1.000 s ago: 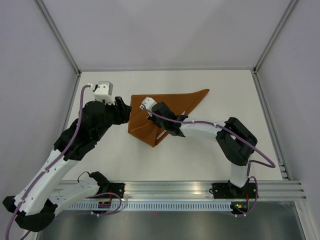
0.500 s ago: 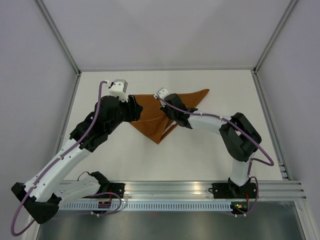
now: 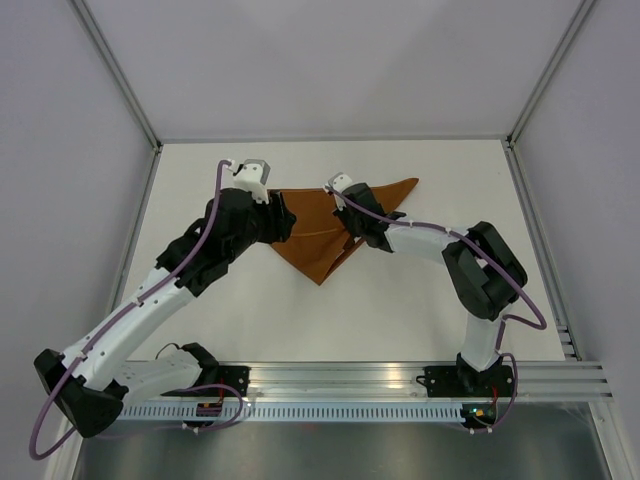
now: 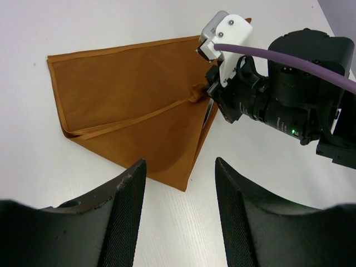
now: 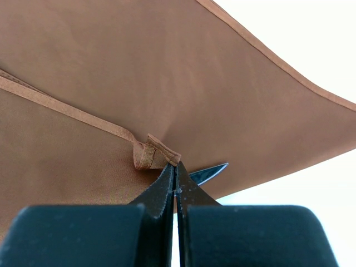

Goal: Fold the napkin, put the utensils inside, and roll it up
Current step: Fold the napkin

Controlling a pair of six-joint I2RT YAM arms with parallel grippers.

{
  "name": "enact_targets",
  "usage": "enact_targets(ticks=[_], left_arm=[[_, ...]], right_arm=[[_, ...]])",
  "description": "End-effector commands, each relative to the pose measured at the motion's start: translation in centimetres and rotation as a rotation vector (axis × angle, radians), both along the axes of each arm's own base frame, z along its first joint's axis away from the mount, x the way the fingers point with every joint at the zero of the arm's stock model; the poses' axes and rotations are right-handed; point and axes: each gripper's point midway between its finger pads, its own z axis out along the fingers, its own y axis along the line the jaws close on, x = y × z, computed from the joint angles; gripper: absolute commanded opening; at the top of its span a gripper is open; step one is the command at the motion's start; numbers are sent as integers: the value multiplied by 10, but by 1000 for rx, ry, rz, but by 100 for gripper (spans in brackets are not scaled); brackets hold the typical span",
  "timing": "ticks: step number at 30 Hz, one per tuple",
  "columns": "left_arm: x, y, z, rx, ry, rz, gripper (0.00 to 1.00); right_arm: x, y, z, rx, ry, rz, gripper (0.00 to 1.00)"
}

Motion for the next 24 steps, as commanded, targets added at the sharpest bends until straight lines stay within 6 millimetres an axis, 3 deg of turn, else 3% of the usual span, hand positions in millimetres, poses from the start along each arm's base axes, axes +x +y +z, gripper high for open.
enact_targets(ticks=[1, 12, 19, 24], left_arm=[[2, -11, 3, -58, 0, -16, 57], [4, -18, -16, -48, 32, -37, 58], [5, -20, -21, -45, 38, -44, 59], [7, -24, -25, -44, 47, -54, 59]], right_arm=[[-2, -5, -6, 16, 27, -13, 0], [-4, -14, -20, 23, 104, -32, 2], [0, -27, -17, 37, 128, -65, 25], [6, -33, -8, 78, 156, -92, 48]])
